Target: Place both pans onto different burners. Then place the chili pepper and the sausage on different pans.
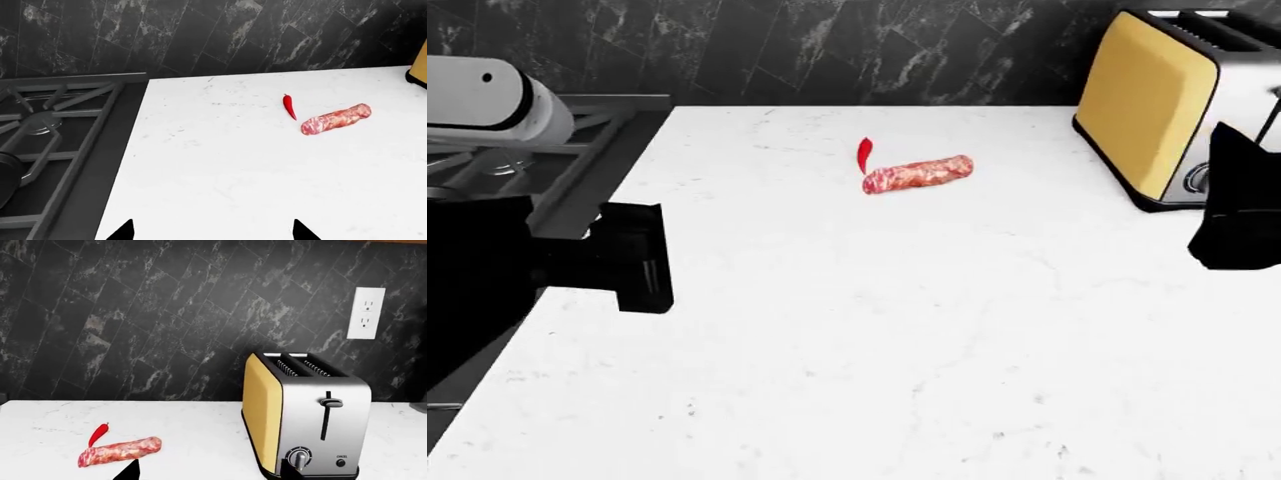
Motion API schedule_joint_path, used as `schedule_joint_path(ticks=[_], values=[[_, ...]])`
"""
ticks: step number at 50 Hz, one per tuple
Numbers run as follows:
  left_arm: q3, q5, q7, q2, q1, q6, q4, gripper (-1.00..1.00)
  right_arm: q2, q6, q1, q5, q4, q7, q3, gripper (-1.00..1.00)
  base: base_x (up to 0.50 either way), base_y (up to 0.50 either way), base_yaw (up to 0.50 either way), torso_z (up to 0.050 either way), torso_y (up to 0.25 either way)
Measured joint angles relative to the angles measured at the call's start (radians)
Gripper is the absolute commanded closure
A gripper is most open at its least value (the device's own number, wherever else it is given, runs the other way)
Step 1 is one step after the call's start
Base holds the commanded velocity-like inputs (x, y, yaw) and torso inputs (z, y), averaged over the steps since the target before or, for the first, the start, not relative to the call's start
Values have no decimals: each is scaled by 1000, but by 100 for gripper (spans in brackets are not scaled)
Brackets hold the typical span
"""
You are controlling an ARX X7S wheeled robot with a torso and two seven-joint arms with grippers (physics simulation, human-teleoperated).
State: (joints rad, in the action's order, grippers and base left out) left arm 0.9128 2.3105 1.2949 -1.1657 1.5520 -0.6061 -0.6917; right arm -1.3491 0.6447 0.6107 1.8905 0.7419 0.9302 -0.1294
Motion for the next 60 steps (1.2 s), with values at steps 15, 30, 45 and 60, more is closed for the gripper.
schedule_joint_path(ticks=[15,30,45,60], values=[[-3,-3,0,-5,0,2,0,-100,22,43,141,-2,-10,21,110,-100,233,0,0,0,0],[-6,2,7,-1,15,-6,7,-100,51,89,270,14,-29,46,197,-100,500,0,0,0,1],[-6,13,17,3,31,-18,13,-100,79,129,350,27,-38,66,250,-100,468,0,0,0,1],[-11,13,25,18,54,-24,29,-100,257,341,764,128,-184,237,493,-100,9,0,0,0,0]])
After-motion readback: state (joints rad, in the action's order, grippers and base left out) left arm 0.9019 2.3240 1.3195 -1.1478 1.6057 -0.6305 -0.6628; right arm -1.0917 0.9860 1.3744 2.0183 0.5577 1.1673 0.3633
